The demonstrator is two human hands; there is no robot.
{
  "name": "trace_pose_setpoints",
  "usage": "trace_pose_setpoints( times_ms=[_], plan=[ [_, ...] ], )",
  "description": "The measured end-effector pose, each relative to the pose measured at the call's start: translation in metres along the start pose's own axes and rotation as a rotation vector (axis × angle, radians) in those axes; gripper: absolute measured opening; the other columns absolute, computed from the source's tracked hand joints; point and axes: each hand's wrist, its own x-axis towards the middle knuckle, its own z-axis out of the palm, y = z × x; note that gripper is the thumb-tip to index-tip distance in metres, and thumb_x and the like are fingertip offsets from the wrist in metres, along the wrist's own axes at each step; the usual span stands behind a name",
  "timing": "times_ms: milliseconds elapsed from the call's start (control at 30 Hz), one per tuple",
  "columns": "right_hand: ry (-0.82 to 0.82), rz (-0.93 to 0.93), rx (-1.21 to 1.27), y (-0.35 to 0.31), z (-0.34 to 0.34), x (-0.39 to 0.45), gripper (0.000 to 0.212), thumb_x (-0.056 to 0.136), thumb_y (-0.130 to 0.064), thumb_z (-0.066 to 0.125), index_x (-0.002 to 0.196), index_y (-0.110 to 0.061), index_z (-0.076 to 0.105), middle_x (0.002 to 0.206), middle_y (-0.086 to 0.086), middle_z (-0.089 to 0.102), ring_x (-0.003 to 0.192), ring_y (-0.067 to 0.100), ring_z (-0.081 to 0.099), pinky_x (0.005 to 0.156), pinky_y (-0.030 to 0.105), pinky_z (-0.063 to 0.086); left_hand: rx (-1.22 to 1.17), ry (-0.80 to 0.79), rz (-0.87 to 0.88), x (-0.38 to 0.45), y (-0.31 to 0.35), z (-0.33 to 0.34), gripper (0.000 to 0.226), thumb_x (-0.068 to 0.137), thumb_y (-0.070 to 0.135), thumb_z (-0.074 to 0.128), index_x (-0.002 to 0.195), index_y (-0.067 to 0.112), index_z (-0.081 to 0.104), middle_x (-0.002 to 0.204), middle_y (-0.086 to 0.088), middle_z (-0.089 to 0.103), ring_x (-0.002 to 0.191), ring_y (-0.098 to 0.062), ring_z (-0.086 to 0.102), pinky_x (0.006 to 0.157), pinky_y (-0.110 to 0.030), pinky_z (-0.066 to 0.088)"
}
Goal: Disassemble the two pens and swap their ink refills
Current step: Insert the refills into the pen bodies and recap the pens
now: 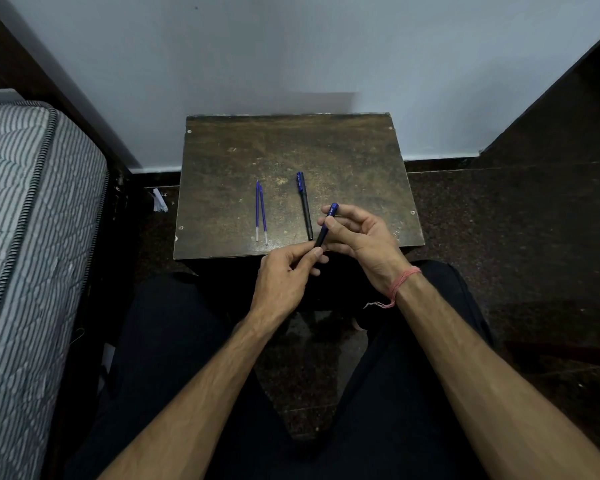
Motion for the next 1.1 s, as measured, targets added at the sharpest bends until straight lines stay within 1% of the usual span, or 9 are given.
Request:
trace_pose_setpoints(
  times_ms=[200,467,567,633,767,867,933,967,1100],
  plan=[
    [0.037,-0.082,-0.069,0.004,0.0,0.002,0.041,0.102,-0.009,0.077,0.141,-0.013,0.068,0.112,0.021,0.079,0.093,0.022,0.08,0.087,0.038,0.068,-0.004,-0.018,-0.003,-0.003,0.006,0.001,0.023,0.113,0.037,0.067,0.126,0.033,0.085,0.099,0.015,0.087,0.082,-0.004,0.08,0.076,-0.02,0.057],
    [0.045,-0.231,-0.351,0.017,0.002,0.007,0.034,0.111,-0.021,0.067,0.142,-0.033,0.065,0.102,0.009,0.083,0.092,0.02,0.082,0.081,0.035,0.067,-0.054,-0.018,0.022,0.0,0.005,0.002,0.022,0.113,0.037,0.066,0.106,0.035,0.087,0.088,0.008,0.085,0.06,-0.006,0.07,0.064,-0.012,0.051],
    [-0.026,-0.221,-0.378,0.016,0.004,0.005,0.044,0.111,-0.024,0.067,0.149,-0.044,0.058,0.099,0.012,0.082,0.078,0.016,0.076,0.081,0.034,0.065,-0.145,-0.031,-0.006,0.003,0.006,0.004,0.027,0.115,0.028,0.064,0.1,0.03,0.086,0.089,0.007,0.085,0.06,-0.008,0.068,0.061,-0.012,0.047],
    [-0.107,-0.192,-0.33,0.015,0.008,0.003,0.057,0.112,-0.017,0.062,0.159,-0.047,0.048,0.092,0.02,0.076,0.065,0.012,0.062,0.069,0.028,0.06,-0.231,-0.042,-0.031,0.004,0.008,0.005,0.026,0.116,0.023,0.062,0.11,0.023,0.088,0.097,0.006,0.087,0.062,-0.007,0.069,0.06,-0.014,0.048],
    [-0.183,-0.137,-0.204,0.012,0.012,0.001,0.081,0.103,0.004,0.048,0.167,-0.044,0.037,0.078,-0.009,0.071,0.056,0.005,0.051,0.055,0.022,0.052,-0.348,-0.078,-0.083,0.001,0.012,0.005,0.027,0.116,0.022,0.062,0.109,0.024,0.088,0.117,0.025,0.084,0.068,0.001,0.071,0.068,-0.02,0.054],
    [-0.288,-0.14,-0.273,0.004,0.008,0.0,0.099,0.096,0.006,0.063,0.167,-0.053,0.028,0.102,0.005,0.077,0.071,0.022,0.057,0.074,0.034,0.058,-0.467,-0.103,-0.146,0.001,0.016,0.001,0.028,0.114,0.024,0.065,0.104,0.022,0.091,0.133,0.027,0.079,0.097,-0.003,0.077,0.082,-0.023,0.061],
    [-0.359,-0.156,-0.395,0.003,0.003,-0.002,0.121,0.087,0.005,0.08,0.167,-0.059,0.017,0.099,0.004,0.071,0.077,0.024,0.055,0.083,0.039,0.057,-0.47,-0.113,-0.139,0.004,0.015,0.0,0.028,0.114,0.021,0.064,0.102,0.015,0.089,0.122,0.02,0.085,0.131,-0.004,0.07,0.106,-0.022,0.056],
    [-0.379,-0.155,-0.46,0.004,0.0,-0.002,0.133,0.081,0.002,0.089,0.167,-0.062,0.011,0.095,0.003,0.068,0.075,0.022,0.055,0.083,0.038,0.059,-0.458,-0.12,-0.132,0.004,0.014,0.0,0.029,0.114,0.02,0.064,0.101,0.011,0.088,0.111,0.013,0.087,0.132,0.001,0.069,0.109,-0.019,0.052],
    [-0.347,-0.201,-0.744,0.007,-0.006,-0.004,0.159,0.064,-0.021,0.108,0.166,-0.06,-0.008,0.086,0.009,0.064,0.069,0.022,0.072,0.079,0.036,0.068,-0.428,-0.145,-0.155,0.003,0.011,0.001,0.027,0.114,0.026,0.064,0.115,0.011,0.087,0.089,0.002,0.08,0.083,-0.008,0.07,0.082,-0.027,0.055]
  ],
)
